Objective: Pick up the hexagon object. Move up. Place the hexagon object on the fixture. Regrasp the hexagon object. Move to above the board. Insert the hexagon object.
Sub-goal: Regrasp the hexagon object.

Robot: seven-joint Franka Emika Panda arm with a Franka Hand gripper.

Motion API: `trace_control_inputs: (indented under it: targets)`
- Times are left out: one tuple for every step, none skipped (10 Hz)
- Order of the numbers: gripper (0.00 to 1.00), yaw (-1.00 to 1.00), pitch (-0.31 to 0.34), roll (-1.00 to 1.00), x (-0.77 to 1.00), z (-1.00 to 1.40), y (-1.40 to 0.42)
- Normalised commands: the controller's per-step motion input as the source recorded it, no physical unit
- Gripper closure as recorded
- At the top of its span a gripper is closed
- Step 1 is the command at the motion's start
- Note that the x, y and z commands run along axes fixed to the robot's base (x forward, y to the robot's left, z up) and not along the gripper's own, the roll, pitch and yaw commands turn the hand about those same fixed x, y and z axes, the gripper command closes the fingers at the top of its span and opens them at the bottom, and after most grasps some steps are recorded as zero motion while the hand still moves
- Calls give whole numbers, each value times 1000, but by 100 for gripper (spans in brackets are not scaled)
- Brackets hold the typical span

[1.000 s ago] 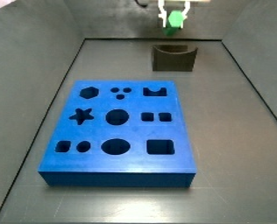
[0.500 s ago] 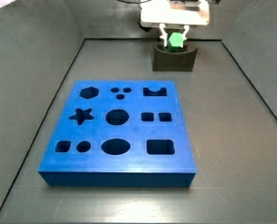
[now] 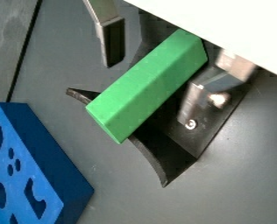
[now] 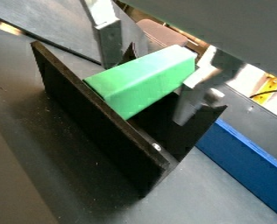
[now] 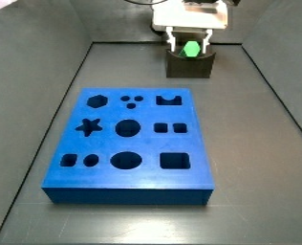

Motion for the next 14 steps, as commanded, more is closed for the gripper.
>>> trace_control_inputs:
  targets:
    - [0,-18,-72,-12,0,1000,0]
    - [0,-11,-69,-8,-6,1000,3]
    - [0,17,-62,-5,-31,1000,4]
    - [0,36,-62,2,-39,1000,3]
    - [0,57,-54,0,-49,1000,-2]
    - [0,63,-49,-4,-55,934,-1]
    - [0,69,-38,-14,-56,700,3]
    - [0,74,-29,-19,-51,522,1]
    - [0,70,-21,-23,-46,340,1]
    - [0,38,52,1000,-98,801,-1000]
    - [0,37,52,1000,-94,677,-1000]
    - [0,36,45,1000,-103,612,-1000]
    - [0,35,37,1000,-110,418,-913]
    - [0,35,34,1000,-81,210,-758]
